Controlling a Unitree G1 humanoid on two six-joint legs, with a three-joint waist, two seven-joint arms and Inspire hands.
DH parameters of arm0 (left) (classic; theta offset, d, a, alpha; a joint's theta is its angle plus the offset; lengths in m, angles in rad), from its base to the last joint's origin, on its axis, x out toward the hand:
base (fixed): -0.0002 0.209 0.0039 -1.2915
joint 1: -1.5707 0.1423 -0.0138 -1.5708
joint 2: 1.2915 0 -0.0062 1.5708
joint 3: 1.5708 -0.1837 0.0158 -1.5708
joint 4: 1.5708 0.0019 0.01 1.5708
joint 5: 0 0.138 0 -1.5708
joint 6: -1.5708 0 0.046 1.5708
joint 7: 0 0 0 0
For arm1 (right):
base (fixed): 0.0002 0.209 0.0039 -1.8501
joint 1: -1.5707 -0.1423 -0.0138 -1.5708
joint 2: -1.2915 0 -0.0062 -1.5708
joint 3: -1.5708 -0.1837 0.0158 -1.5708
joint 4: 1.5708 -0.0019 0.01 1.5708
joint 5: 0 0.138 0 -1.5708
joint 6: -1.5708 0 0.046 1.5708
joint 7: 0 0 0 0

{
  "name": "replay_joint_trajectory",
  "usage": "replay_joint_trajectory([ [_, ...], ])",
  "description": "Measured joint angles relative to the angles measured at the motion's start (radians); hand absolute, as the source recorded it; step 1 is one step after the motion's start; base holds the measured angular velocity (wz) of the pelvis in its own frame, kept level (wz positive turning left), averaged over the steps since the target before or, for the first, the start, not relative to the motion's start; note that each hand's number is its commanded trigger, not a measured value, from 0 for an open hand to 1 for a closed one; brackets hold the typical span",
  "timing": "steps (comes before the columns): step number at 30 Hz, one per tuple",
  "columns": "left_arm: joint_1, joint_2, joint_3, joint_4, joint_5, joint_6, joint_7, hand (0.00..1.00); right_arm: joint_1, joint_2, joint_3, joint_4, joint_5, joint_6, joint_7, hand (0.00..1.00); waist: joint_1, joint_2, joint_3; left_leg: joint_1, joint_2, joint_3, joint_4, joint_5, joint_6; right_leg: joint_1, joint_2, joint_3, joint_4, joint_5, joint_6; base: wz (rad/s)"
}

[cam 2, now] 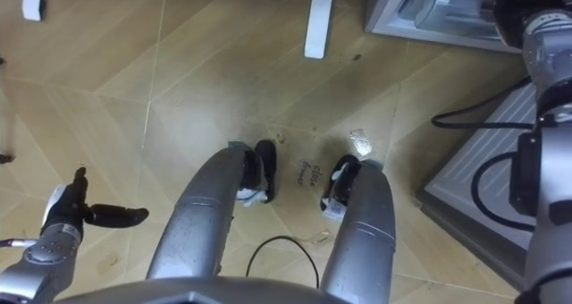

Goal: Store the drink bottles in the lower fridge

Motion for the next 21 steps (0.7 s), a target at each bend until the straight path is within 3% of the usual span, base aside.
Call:
replay_joint_trajectory([
  [5, 0.002, -0.001, 0.000, 0.000, 0.003, 0.006, -0.024, 0.00, 0.000, 0.000, 0.000, 0.000, -0.003, -0.018, 0.000, 1.00, 0.011, 0.013, -0.0079, 0.000, -0.002, -0.001, -0.005, 0.001, -0.001, 0.001, -0.002, 0.000, -0.001, 0.000, 0.000, 0.01],
  [12, 0.051, -0.001, 0.000, -0.010, 0.028, 0.009, -0.045, 0.00, 0.000, 0.000, 0.000, 0.000, -0.003, -0.018, -0.001, 1.00, 0.015, 0.014, -0.0083, 0.000, -0.002, -0.001, -0.030, 0.006, -0.006, 0.001, -0.004, -0.010, -0.021, 0.002, -0.005, 0.01],
  [13, 0.057, -0.001, 0.000, -0.009, 0.030, 0.013, -0.049, 0.00, 0.000, 0.000, 0.000, 0.000, -0.003, -0.019, -0.001, 0.61, 0.015, 0.014, -0.0083, 0.000, -0.002, -0.001, -0.034, 0.006, -0.006, 0.001, -0.005, -0.012, -0.024, 0.002, -0.006, 0.00],
  [14, 0.059, -0.001, 0.000, -0.009, 0.032, 0.013, -0.049, 0.00, 0.000, 0.001, 0.000, 0.000, -0.003, -0.019, -0.001, 0.00, 0.016, 0.013, -0.0081, 0.002, -0.003, -0.001, -0.041, 0.007, -0.007, 0.002, -0.005, -0.014, -0.030, 0.004, -0.007, 0.00],
  [21, 0.062, 0.000, 0.000, -0.006, 0.035, -0.002, -0.049, 0.00, 0.001, 0.004, 0.003, 0.001, -0.005, -0.018, -0.009, 0.00, 0.013, 0.012, -0.0071, 0.015, 0.000, -0.002, -0.062, 0.009, -0.008, 0.022, -0.005, -0.028, -0.058, 0.006, -0.007, 0.00],
])
